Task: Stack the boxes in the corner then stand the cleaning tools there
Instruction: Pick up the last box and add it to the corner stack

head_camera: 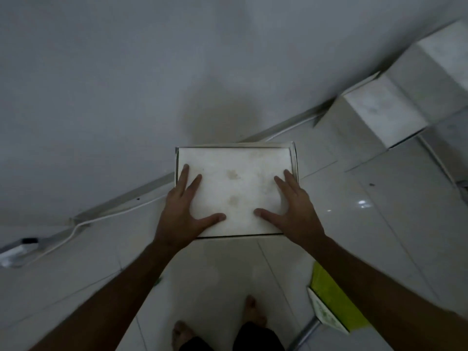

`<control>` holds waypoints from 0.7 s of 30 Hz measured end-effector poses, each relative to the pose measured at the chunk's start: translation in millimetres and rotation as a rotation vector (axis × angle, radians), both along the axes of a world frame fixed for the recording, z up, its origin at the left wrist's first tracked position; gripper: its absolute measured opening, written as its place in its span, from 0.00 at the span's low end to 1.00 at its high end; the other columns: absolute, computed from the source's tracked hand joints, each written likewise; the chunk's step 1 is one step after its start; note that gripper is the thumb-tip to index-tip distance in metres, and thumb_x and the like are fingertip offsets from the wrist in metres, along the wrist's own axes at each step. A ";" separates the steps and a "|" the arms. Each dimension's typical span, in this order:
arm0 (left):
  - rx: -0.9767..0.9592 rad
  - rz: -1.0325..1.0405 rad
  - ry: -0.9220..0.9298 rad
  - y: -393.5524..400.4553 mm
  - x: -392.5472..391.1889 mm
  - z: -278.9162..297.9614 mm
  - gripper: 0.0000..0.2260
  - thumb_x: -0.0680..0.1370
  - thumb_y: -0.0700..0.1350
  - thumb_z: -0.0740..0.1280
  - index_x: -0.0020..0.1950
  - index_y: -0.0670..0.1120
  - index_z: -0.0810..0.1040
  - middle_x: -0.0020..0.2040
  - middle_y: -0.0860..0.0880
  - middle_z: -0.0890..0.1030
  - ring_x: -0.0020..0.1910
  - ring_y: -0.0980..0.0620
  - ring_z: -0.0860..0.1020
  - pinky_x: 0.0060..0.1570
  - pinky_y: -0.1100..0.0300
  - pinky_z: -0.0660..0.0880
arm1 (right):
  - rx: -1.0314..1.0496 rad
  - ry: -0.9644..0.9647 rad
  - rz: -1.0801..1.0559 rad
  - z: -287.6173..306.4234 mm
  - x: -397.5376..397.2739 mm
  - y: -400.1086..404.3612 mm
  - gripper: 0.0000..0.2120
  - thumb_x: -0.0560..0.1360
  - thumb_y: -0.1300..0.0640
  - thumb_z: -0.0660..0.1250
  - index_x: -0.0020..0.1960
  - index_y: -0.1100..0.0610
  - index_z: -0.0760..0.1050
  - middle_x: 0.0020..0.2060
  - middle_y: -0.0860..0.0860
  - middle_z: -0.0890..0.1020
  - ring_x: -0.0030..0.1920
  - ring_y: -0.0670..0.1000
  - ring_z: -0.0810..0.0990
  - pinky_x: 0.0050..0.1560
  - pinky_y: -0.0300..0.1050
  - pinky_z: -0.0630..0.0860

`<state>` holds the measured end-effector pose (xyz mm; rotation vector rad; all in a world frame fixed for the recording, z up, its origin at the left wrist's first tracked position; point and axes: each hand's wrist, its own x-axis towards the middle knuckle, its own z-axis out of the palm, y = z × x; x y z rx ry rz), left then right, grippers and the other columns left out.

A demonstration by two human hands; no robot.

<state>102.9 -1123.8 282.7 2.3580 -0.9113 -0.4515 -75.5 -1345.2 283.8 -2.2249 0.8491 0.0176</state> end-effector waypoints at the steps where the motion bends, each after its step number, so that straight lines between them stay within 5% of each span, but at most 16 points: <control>1: 0.000 -0.012 0.007 -11.2 -3.5 18.9 0.50 0.64 0.75 0.68 0.80 0.53 0.60 0.82 0.61 0.46 0.78 0.45 0.59 0.71 0.45 0.65 | 0.001 0.005 -0.014 19.5 -6.6 -8.7 0.47 0.68 0.31 0.72 0.79 0.49 0.60 0.81 0.47 0.54 0.78 0.54 0.57 0.73 0.48 0.57; 10: -0.012 -0.203 0.040 -133.1 -30.9 175.0 0.50 0.66 0.70 0.73 0.81 0.53 0.59 0.82 0.60 0.44 0.79 0.50 0.56 0.72 0.51 0.59 | -0.006 0.011 -0.177 176.7 -72.7 -94.8 0.48 0.68 0.30 0.72 0.80 0.47 0.58 0.81 0.45 0.52 0.79 0.53 0.55 0.75 0.53 0.58; 21: -0.016 -0.468 0.042 -285.3 0.1 245.7 0.51 0.64 0.74 0.72 0.81 0.53 0.60 0.81 0.63 0.43 0.76 0.42 0.61 0.71 0.42 0.67 | -0.027 0.025 -0.422 245.3 -85.4 -184.8 0.49 0.67 0.25 0.69 0.80 0.48 0.60 0.81 0.50 0.54 0.80 0.55 0.55 0.76 0.58 0.59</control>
